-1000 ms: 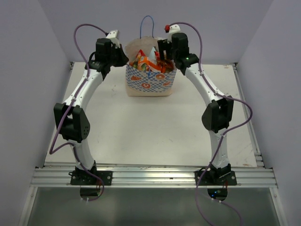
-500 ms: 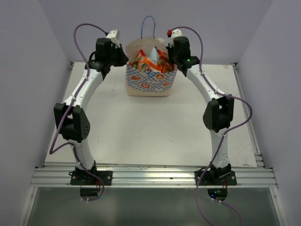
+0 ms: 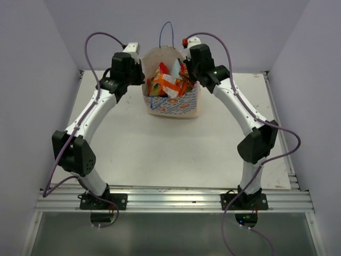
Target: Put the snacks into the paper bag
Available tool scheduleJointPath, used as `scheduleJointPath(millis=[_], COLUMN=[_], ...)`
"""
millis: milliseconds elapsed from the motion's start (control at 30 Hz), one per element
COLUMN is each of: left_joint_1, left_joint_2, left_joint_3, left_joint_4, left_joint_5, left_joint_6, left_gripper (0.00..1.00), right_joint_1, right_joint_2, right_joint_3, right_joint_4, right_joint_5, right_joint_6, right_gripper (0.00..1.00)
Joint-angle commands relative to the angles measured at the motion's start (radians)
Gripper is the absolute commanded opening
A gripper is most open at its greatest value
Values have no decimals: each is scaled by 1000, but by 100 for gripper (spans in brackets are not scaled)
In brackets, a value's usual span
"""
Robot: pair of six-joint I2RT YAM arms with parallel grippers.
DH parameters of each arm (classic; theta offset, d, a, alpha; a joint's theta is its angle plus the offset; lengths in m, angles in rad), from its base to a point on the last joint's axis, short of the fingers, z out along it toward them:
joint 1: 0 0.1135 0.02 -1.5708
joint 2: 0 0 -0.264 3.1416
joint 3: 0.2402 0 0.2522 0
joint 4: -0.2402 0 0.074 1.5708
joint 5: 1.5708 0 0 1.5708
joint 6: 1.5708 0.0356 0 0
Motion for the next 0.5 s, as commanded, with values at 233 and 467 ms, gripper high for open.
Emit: scheduleJointPath(millis=[233,467], left_joint_1=[-143,-193], left_joint_2=[-314,-433], left_joint_3=[-168,-180], left_joint_4=[-64,-177], left_joint_5=[-108,-131], left_joint_6=[-66,-127], left_gripper=[0,0], right_joint_1=[184,224], right_joint_2=[-342,-445], right_joint_3=[-223,-334], right_joint_4=[-101,-181], right_joint_5=[159,195], right_joint_6=[80,141], right_gripper=[0,0])
